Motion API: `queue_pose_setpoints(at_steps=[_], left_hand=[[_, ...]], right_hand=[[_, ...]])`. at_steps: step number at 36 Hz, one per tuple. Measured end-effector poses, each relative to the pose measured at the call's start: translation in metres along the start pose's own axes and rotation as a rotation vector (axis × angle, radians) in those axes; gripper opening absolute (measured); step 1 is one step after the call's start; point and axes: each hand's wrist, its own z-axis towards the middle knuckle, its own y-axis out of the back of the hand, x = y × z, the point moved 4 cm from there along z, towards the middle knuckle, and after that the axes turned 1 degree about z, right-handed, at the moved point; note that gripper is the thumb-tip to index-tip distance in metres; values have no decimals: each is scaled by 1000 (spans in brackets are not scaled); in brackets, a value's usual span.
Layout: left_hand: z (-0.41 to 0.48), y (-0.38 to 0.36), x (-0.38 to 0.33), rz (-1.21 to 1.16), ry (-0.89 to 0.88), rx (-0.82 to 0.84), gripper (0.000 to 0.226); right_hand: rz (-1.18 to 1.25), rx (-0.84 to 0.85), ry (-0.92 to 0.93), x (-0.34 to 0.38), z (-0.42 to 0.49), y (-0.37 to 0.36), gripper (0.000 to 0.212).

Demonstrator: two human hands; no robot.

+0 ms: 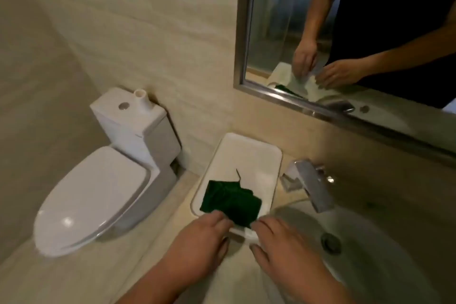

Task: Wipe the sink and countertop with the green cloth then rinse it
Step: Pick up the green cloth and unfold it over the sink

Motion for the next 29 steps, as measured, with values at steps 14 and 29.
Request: queue_pose_setpoints(at_steps=[14, 29], left_hand=[[83, -31, 76, 252, -193, -40, 39], [70, 41, 36, 106, -291, -112, 26]], right_hand=[[-182, -231, 3, -35, 102, -48, 41], [144, -185, 10, -22, 71, 12, 17]])
